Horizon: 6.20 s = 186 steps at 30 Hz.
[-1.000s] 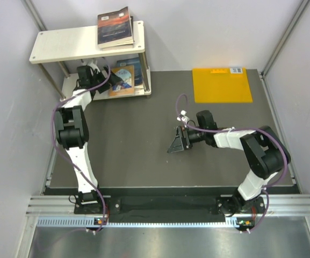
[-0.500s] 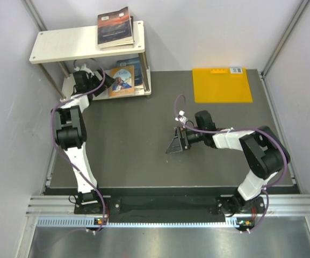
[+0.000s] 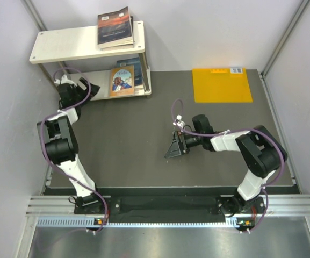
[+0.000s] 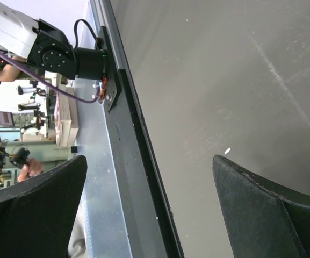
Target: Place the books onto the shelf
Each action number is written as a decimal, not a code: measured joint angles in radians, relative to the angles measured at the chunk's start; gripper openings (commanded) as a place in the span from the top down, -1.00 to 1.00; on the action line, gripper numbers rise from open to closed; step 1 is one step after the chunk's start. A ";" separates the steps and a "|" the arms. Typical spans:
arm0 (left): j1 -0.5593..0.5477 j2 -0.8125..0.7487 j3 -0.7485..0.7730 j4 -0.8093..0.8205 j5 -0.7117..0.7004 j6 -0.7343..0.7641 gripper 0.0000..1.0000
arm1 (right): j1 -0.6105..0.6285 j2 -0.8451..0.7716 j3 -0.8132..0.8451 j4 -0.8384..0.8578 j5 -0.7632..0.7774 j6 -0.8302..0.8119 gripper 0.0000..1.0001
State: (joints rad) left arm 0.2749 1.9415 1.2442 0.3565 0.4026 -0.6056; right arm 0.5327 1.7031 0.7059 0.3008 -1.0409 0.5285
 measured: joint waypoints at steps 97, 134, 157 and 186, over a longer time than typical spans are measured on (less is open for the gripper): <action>-0.244 0.130 0.407 -0.560 -0.352 0.386 1.00 | 0.035 0.042 -0.029 0.037 0.003 0.006 -0.99; -0.251 0.180 0.478 -0.523 -0.303 0.259 1.00 | 0.035 0.043 -0.045 0.050 0.004 0.007 -0.99; -0.266 0.291 0.592 -0.393 -0.288 0.108 1.00 | 0.037 0.043 -0.066 0.054 0.004 0.008 -0.99; -0.255 -0.256 -0.154 -0.187 -0.421 0.103 1.00 | 0.050 0.058 -0.077 0.095 -0.007 0.032 -0.99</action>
State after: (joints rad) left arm 0.0200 1.6859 1.0904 0.1699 -0.0181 -0.5026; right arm 0.5827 1.7611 0.6285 0.3954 -1.0481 0.5610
